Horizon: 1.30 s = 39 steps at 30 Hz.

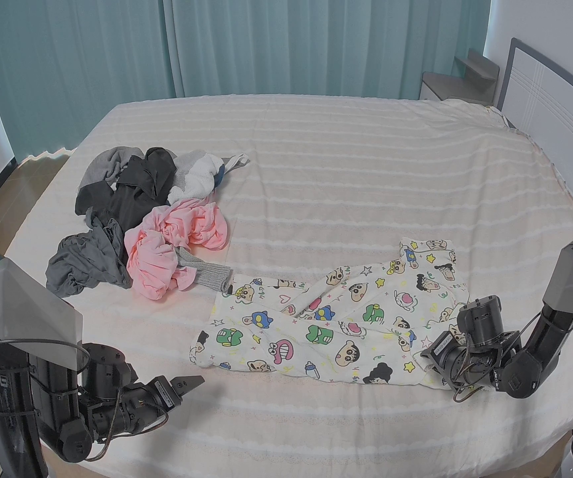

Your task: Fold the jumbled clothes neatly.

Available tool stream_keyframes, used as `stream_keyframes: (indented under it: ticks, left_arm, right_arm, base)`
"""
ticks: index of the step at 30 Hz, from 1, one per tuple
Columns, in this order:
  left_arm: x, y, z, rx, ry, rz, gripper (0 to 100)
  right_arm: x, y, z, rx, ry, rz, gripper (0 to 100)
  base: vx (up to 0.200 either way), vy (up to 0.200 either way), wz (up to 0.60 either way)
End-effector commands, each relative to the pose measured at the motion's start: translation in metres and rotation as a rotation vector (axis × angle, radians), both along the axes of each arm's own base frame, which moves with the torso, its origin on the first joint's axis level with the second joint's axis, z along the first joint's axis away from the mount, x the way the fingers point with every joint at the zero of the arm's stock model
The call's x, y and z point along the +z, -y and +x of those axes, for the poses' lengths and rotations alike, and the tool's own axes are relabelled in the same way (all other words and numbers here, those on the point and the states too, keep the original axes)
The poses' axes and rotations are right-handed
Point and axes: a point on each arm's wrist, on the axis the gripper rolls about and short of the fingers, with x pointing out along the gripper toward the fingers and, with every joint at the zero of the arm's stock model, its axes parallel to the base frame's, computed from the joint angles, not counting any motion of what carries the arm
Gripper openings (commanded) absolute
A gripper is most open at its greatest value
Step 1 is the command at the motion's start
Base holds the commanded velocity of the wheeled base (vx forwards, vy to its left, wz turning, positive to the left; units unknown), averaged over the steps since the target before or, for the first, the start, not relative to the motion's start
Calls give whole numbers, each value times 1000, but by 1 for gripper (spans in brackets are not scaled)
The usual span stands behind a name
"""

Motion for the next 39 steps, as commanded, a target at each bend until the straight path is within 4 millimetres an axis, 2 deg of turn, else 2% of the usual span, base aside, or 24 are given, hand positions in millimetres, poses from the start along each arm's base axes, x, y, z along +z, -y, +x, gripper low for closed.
stream_keyframes:
  ticks: [1, 8, 20, 29, 39]
  left_arm:
    - [0, -1, -3, 0, -2, 0, 100]
    - [0, -1, -3, 0, -2, 0, 100]
    - [0, -1, -3, 0, -2, 0, 100]
    - [0, -1, -3, 1, -2, 1, 100]
    - [0, -1, -3, 1, -2, 1, 100]
  right_arm:
    - [-2, 0, 0, 1, -6, -3, 0]
    - [-2, -2, -3, 10, -12, -5, 0]
    - [20, -19, -26, 103, -3, -3, 0]
    - [24, -20, -27, 109, 7, 1, 0]
    - [0, -19, -29, 107, -83, -34, 0]
  base:
    - [0, 0, 0]
    - [0, 0, 0]
    - [0, 0, 0]
    - [0, 0, 0]
    - [0, 0, 0]
